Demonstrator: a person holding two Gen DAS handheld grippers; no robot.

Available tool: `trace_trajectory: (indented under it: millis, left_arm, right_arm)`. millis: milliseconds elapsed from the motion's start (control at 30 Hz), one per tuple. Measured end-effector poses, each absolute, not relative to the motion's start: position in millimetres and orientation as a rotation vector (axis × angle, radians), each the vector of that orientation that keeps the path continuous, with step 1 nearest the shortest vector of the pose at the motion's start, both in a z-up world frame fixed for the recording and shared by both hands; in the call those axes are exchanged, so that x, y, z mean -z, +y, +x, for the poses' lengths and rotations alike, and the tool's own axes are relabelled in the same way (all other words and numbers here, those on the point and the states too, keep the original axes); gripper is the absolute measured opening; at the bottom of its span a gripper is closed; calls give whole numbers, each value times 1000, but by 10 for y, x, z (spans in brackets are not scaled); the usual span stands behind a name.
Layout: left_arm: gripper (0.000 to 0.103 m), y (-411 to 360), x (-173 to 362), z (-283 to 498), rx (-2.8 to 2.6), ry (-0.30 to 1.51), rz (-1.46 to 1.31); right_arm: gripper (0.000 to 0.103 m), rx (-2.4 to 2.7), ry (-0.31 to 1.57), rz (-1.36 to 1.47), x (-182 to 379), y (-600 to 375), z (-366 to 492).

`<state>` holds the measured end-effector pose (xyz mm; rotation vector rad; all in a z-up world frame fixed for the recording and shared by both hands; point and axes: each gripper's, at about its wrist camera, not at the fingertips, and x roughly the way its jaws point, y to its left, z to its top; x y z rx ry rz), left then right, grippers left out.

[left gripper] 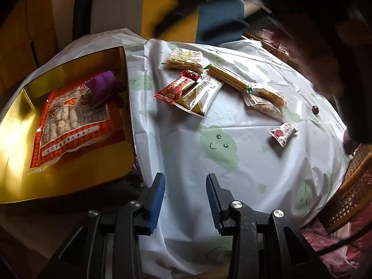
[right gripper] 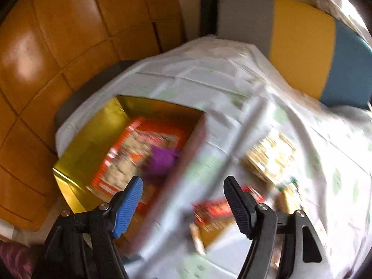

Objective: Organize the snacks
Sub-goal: 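Carry the purple packet into the gold box and open the right gripper, then grasp the pink-wrapped snack bar with the left gripper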

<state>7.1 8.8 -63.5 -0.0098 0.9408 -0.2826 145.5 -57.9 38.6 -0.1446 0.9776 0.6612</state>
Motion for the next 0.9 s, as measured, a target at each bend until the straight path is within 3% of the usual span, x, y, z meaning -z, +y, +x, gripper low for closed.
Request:
trace_trajectory:
  millis: [633, 900]
  left_arm:
    - [40, -208, 549, 171, 336, 986, 64]
    - [40, -590, 394, 349, 463, 932, 177]
  right_arm:
    - [73, -135, 1065, 70, 1, -2998, 1298]
    - [73, -66, 1068, 229, 87, -3311, 1413]
